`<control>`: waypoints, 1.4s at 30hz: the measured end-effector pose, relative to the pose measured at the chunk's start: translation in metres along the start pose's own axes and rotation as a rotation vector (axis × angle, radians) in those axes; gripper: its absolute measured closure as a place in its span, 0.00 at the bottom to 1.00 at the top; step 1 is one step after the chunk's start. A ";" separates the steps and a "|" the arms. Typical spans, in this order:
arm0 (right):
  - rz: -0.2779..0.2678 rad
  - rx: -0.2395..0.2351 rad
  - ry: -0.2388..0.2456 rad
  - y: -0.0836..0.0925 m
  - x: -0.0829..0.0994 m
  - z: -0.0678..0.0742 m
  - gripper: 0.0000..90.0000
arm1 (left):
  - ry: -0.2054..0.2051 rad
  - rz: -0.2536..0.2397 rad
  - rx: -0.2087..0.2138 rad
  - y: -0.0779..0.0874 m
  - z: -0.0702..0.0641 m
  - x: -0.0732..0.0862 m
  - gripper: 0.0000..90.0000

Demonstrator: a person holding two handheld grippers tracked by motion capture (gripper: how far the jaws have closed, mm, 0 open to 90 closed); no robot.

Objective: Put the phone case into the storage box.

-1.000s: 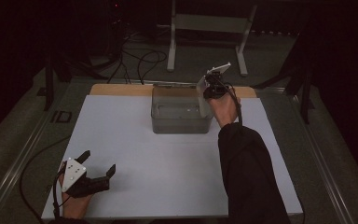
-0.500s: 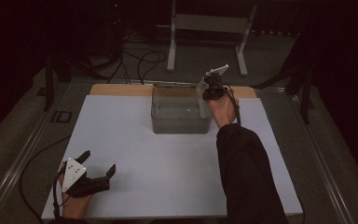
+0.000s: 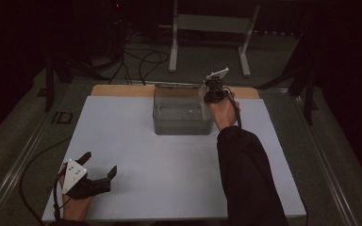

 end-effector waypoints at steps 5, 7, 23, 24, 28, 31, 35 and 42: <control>0.003 0.002 0.002 -0.002 0.001 0.000 0.90 | 0.001 0.001 0.000 0.000 0.000 0.000 0.01; 0.004 0.003 0.004 -0.003 0.002 0.001 0.90 | 0.002 0.000 0.000 0.000 0.000 0.000 0.01; 0.011 0.012 0.000 -0.010 0.005 0.003 0.90 | 0.001 -0.002 0.003 0.000 0.000 0.000 0.01; 0.012 0.011 -0.001 -0.010 0.006 0.003 0.90 | 0.001 -0.001 0.002 0.000 0.000 0.000 0.01; 0.013 0.010 0.001 -0.012 0.005 0.003 0.90 | 0.001 0.000 0.002 -0.001 0.000 0.000 0.01; 0.018 0.016 0.004 -0.014 0.006 0.003 0.90 | 0.002 -0.001 0.002 0.000 0.000 0.000 0.01; 0.021 0.028 0.008 -0.015 0.006 0.004 0.90 | 0.001 -0.001 0.002 -0.001 0.000 0.000 0.01; 0.030 0.034 0.008 -0.017 0.007 0.005 0.90 | 0.002 -0.001 0.002 -0.001 0.000 0.000 0.01</control>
Point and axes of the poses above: each handheld gripper's, and its own axes: y roughly backward along the jaws, x roughly out of its underside, z roughly to its left, the point moved 1 cm from there along -y, roughly forward along the jaws, and after that the axes turned 4 degrees about -y, right-handed, at the moved point
